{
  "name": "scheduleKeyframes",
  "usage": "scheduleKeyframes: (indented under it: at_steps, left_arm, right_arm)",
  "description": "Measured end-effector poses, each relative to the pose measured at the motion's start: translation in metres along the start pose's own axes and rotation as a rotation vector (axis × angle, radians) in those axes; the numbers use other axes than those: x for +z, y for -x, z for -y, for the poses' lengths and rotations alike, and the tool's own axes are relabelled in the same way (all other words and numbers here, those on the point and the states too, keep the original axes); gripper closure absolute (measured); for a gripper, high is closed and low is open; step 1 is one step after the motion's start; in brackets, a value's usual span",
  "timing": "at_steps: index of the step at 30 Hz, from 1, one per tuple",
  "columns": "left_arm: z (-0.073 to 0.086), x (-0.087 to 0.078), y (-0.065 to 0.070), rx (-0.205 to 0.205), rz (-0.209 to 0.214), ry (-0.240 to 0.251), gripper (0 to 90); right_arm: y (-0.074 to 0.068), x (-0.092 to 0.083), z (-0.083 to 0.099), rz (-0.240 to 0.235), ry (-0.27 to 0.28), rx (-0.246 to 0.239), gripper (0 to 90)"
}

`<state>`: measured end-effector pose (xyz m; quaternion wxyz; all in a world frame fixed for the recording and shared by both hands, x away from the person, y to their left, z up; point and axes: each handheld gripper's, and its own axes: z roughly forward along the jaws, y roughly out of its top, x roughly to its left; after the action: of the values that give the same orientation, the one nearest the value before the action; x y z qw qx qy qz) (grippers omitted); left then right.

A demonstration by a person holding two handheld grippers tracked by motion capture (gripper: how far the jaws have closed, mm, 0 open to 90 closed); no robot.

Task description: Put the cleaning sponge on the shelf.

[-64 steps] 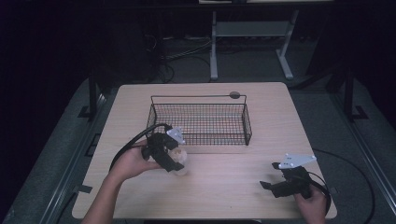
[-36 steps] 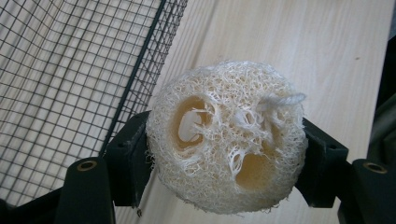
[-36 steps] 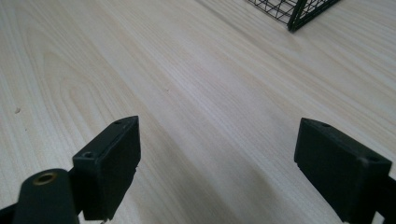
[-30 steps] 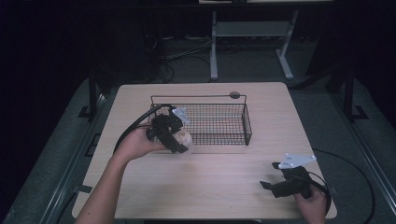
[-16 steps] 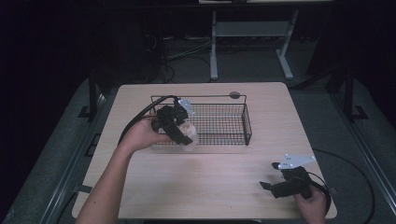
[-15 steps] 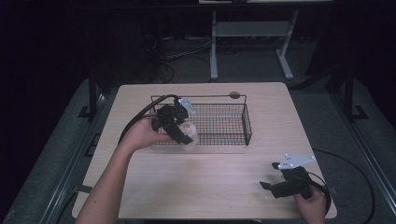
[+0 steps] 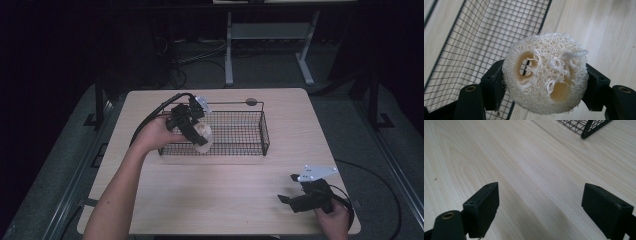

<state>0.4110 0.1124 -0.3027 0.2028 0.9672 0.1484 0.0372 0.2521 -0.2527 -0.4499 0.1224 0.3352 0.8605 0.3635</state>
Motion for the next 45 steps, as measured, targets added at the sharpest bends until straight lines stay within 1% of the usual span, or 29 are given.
scheduleKeyframes:
  at_steps: [2,7,10,11,13,14,15,17,18,20,22,24,26,28,29,30,32,34,42,45]
  left_arm:
    - [-0.003,0.000,-0.004,-0.005,-0.006,-0.007,30.0]
    - [-0.008,-0.002,-0.012,-0.013,-0.003,-0.004,30.0]
    - [-0.010,0.000,-0.014,-0.014,-0.002,0.001,30.0]
    - [-0.011,0.000,-0.014,-0.008,-0.011,-0.004,30.0]
    - [-0.012,0.002,-0.015,-0.010,-0.008,-0.001,30.0]
    - [-0.013,0.003,-0.015,-0.008,-0.016,-0.002,30.0]
    - [-0.013,0.003,-0.016,-0.012,-0.015,-0.002,30.0]
    - [-0.013,0.005,-0.020,-0.032,-0.016,0.002,30.1]
    - [-0.013,0.005,-0.021,-0.040,-0.008,0.005,30.1]
    - [-0.013,0.006,-0.023,-0.040,-0.013,0.002,30.0]
    - [-0.013,0.008,-0.025,-0.046,-0.004,0.004,30.0]
    - [-0.013,0.009,-0.025,-0.043,-0.012,0.006,30.0]
    - [-0.014,0.010,-0.027,-0.048,-0.009,0.012,30.0]
    - [-0.014,0.011,-0.029,-0.053,-0.019,0.007,30.0]
    - [-0.014,0.011,-0.031,-0.058,-0.020,0.012,30.0]
    - [-0.013,0.012,-0.032,-0.068,-0.013,0.016,29.9]
    - [-0.013,0.015,-0.036,-0.075,-0.020,0.006,29.8]
    - [-0.013,0.017,-0.038,-0.077,-0.017,-0.005,29.8]
    - [-0.014,0.026,-0.041,-0.089,-0.027,-0.017,29.9]
    - [-0.015,0.029,-0.042,-0.093,-0.030,-0.015,29.8]
  right_arm:
    - [0.000,0.000,0.000,-0.001,0.001,0.004,14.2]
    - [0.001,-0.001,0.001,0.003,0.007,0.007,14.2]
    - [0.001,-0.002,0.001,0.003,0.005,0.000,14.2]
    - [0.000,-0.002,0.001,0.005,0.007,0.000,14.2]
    - [0.000,-0.002,0.000,0.003,0.006,0.004,14.2]
    - [0.000,-0.001,0.000,0.004,0.006,0.002,14.2]
    - [-0.001,-0.001,0.000,0.004,0.006,-0.001,14.2]
    - [-0.001,-0.001,0.000,0.004,0.002,-0.006,14.2]
    - [-0.001,-0.002,0.000,0.008,0.000,-0.005,14.2]
    - [-0.001,-0.002,0.000,0.010,0.004,-0.004,14.2]
    - [0.000,-0.003,0.000,0.009,0.003,0.002,14.2]
    - [0.000,-0.003,0.000,0.010,0.003,0.000,14.2]
    - [0.000,-0.003,0.000,0.009,0.003,0.000,14.2]
    - [-0.001,-0.002,0.000,0.008,0.002,-0.002,14.2]
    - [-0.001,-0.002,-0.001,0.009,0.002,-0.004,14.2]
    - [-0.001,-0.002,-0.001,0.008,0.003,-0.002,14.2]
    - [0.000,-0.002,0.000,0.007,0.005,-0.001,14.2]
    - [0.000,-0.002,0.000,0.005,-0.001,0.000,14.2]
    - [0.001,-0.002,0.000,0.002,0.002,0.003,14.2]
    - [0.001,-0.003,0.000,0.001,0.006,-0.002,14.2]
